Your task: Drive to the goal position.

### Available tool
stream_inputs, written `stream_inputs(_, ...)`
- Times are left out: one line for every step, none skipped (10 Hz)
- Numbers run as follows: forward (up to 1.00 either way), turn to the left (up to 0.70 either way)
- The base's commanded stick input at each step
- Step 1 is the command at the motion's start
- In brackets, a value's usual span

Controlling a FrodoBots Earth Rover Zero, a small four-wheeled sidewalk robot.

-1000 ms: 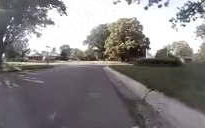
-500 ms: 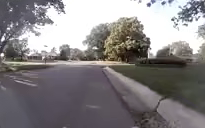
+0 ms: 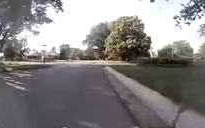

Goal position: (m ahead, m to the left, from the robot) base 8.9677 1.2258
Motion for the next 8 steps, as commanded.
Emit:
stream_inputs(0.85,0.00)
stream_inputs(0.85,0.00)
stream_inputs(0.85,0.00)
stream_inputs(0.85,0.00)
stream_inputs(0.85,0.00)
stream_inputs(0.85,0.00)
stream_inputs(0.85,0.00)
stream_inputs(0.85,0.00)
